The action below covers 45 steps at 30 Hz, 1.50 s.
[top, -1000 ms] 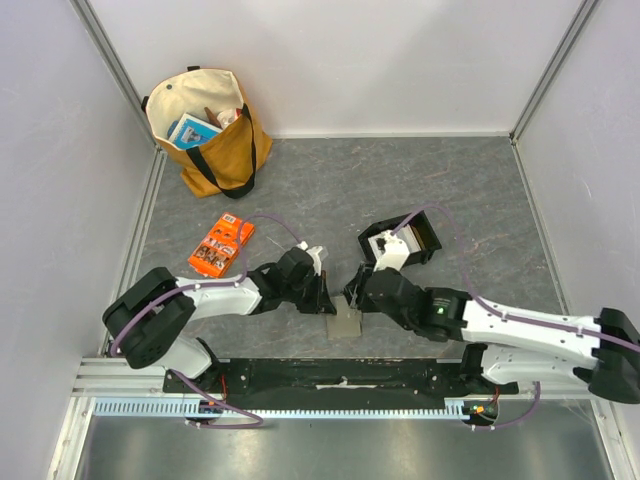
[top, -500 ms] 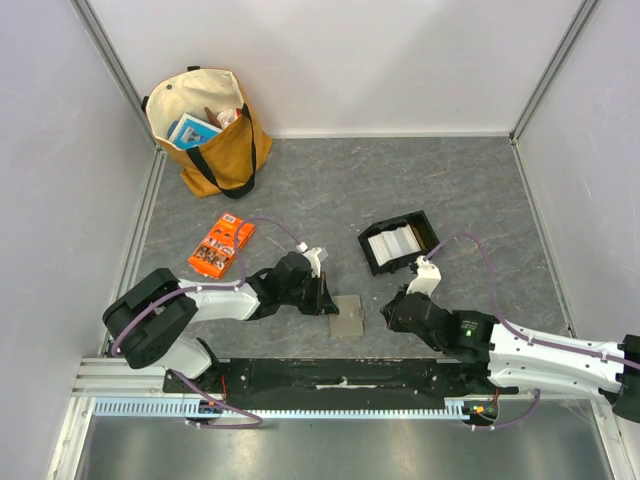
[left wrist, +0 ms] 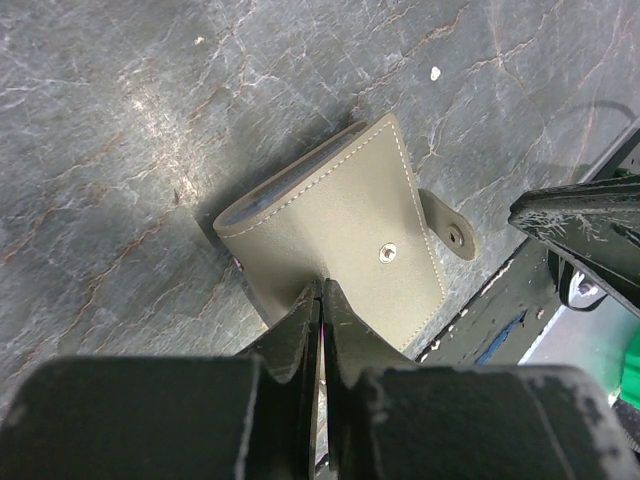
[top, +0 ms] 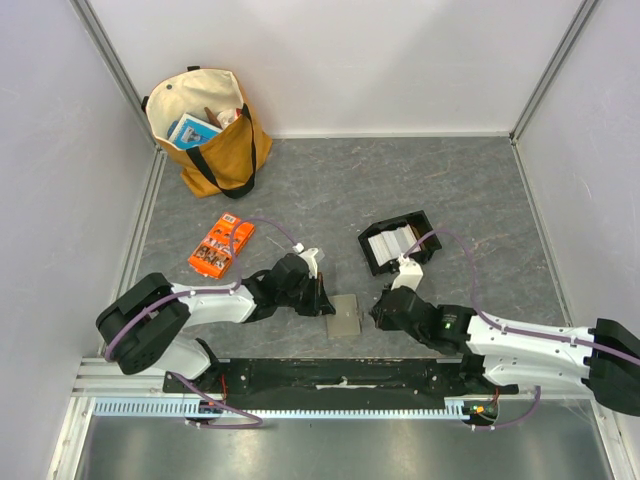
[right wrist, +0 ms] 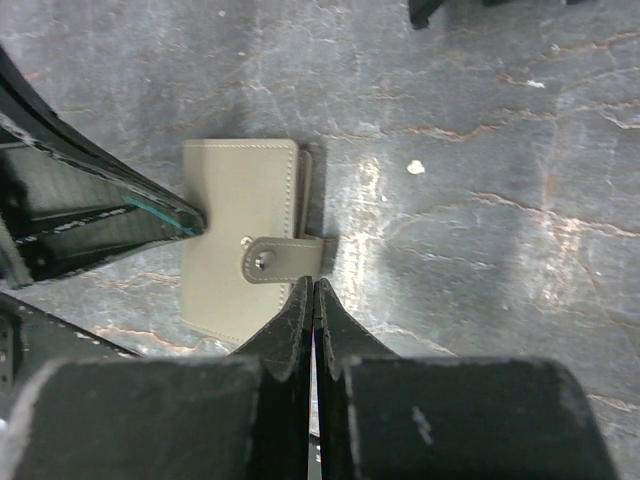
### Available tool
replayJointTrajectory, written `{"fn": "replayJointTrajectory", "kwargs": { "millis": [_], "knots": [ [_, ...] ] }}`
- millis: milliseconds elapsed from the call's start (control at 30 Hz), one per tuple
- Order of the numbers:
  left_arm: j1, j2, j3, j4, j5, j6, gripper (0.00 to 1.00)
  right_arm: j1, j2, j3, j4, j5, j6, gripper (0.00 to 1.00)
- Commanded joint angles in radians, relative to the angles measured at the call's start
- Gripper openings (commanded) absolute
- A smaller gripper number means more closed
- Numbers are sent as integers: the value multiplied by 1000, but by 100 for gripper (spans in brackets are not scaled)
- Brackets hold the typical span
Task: Put the credit cards into the card holder
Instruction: Close the card holder at the center of the board.
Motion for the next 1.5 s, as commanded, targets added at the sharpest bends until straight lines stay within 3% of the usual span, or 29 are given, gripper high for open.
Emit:
{"fn": "replayJointTrajectory", "kwargs": {
  "millis": [0,400,667,1467],
  "knots": [
    [-5,2,0,-64,-18,72,8,-22,6,37,107,-55,-34,2],
    [-5,2,-8,-78,-55,71,8,-68,77,59,129,-127,-71,1],
    [-5,6,-20,-61,-52,60,2,-74,109,57,146,-183,-66,0],
    [-6,-28,-38,-58,-50,74,2,-99,176,89,152,-173,-121,0]
  ]
}}
